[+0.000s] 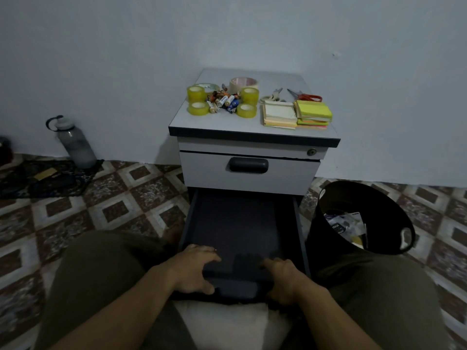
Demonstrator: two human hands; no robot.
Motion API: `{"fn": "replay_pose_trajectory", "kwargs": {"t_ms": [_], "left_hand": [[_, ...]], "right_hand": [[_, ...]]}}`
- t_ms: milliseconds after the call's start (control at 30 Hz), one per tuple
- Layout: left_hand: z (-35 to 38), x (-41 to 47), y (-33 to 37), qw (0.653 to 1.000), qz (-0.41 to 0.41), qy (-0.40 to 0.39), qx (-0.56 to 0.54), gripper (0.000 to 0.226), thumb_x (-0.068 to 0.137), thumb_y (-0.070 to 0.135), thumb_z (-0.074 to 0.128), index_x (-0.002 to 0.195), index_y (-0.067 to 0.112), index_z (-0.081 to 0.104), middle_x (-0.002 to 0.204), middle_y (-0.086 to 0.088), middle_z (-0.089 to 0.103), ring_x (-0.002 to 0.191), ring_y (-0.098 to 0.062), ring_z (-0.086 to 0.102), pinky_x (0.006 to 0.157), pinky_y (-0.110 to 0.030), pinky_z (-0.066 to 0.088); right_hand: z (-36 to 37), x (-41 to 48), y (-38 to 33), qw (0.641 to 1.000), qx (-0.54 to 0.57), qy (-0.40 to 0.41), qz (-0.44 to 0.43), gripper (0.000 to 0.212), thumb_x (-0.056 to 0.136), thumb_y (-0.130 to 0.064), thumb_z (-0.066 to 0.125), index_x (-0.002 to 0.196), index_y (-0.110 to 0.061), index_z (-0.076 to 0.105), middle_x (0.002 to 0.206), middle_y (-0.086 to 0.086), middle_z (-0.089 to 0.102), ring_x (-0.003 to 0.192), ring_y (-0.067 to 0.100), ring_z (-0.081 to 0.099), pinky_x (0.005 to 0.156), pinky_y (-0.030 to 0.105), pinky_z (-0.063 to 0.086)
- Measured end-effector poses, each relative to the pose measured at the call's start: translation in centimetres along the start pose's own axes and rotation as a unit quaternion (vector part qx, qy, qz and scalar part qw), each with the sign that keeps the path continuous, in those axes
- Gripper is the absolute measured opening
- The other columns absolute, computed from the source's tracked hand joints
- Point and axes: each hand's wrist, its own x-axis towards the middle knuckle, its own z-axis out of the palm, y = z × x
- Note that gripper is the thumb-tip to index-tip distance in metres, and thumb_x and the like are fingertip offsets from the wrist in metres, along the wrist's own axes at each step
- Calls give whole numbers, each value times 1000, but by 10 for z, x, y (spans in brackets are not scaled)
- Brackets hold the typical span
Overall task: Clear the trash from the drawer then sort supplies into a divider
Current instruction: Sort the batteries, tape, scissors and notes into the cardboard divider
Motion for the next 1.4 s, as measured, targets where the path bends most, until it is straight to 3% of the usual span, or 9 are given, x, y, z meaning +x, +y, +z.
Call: {"fn": "replay_pose_trajectory", "kwargs": {"t_ms": [267, 533, 667, 733, 800, 900, 1167, 1267, 1400], "left_hand": [[-4, 11, -1, 996, 9, 68, 57, 80, 80, 55, 68, 150, 40, 32, 162, 16, 15, 147, -10, 12, 118, -40, 17], [-16, 47, -3, 956, -68, 287, 4, 76, 88, 61, 57, 152, 28, 31, 158, 1, 26, 142, -21, 24, 115, -42, 30], [-17, 48, 11, 916, -59, 390, -79, 44, 94, 51, 52, 132, 29, 53, 107, 3, 55, 106, -18, 53, 82, -33, 48], [-12, 43, 15, 924, -80, 342, -148, 47, 93, 59, 48, 134, 36, 48, 91, 6, 60, 89, -16, 60, 72, -31, 50], [-6, 43, 13, 932, -111, 264, -221, 62, 87, 72, 41, 145, 52, 28, 114, 4, 66, 104, -19, 62, 87, -34, 51], [-4, 48, 16, 910, -121, 229, -325, 74, 84, 78, 43, 148, 60, 10, 151, 8, 43, 133, -21, 47, 108, -40, 40], [-21, 73, 27, 839, -61, 240, -485, 67, 87, 70, 52, 144, 63, 19, 160, 11, 25, 143, -18, 32, 117, -47, 30], [-30, 89, 27, 818, -39, 240, -521, 65, 86, 68, 54, 142, 64, 21, 160, 8, 26, 142, -18, 33, 117, -49, 31], [-42, 109, 23, 802, -22, 235, -549, 65, 87, 66, 56, 141, 66, 21, 161, 7, 23, 142, -18, 33, 117, -48, 30]], "right_hand": [[-9, 3, 5, 995, -25, 98, 8, 63, 80, -27, 68, 137, -28, 42, 136, 1, 46, 126, 27, 42, 98, 41, 46], [-28, 21, -3, 951, 13, 288, 112, 59, 88, -46, 63, 136, -23, 38, 135, 6, 42, 126, 28, 39, 99, 41, 43], [-26, 23, -11, 920, 127, 338, 153, 44, 90, -50, 61, 120, -22, 46, 119, 7, 50, 107, 27, 50, 85, 38, 48], [-27, 21, -16, 896, 270, 310, 170, 37, 92, -46, 61, 113, -21, 45, 105, 5, 57, 91, 24, 55, 73, 34, 45], [-26, 23, -19, 865, 382, 278, 172, 39, 92, -47, 61, 117, -23, 44, 99, 2, 60, 90, 23, 57, 74, 32, 44], [-22, 29, -21, 833, 457, 271, 155, 58, 87, -51, 66, 134, -28, 40, 121, 3, 62, 114, 28, 59, 90, 36, 49], [-48, 49, -33, 721, 644, 247, 66, 76, 92, -26, 68, 153, -27, 23, 141, 10, 52, 120, 23, 56, 91, 31, 44], [-58, 62, -32, 703, 674, 224, 42, 81, 93, -23, 67, 156, -28, 18, 156, 8, 35, 137, 25, 42, 109, 38, 39], [-66, 82, -28, 697, 683, 218, 11, 82, 91, -24, 69, 154, -39, 18, 160, 6, 27, 139, 26, 39, 113, 47, 37]]}}
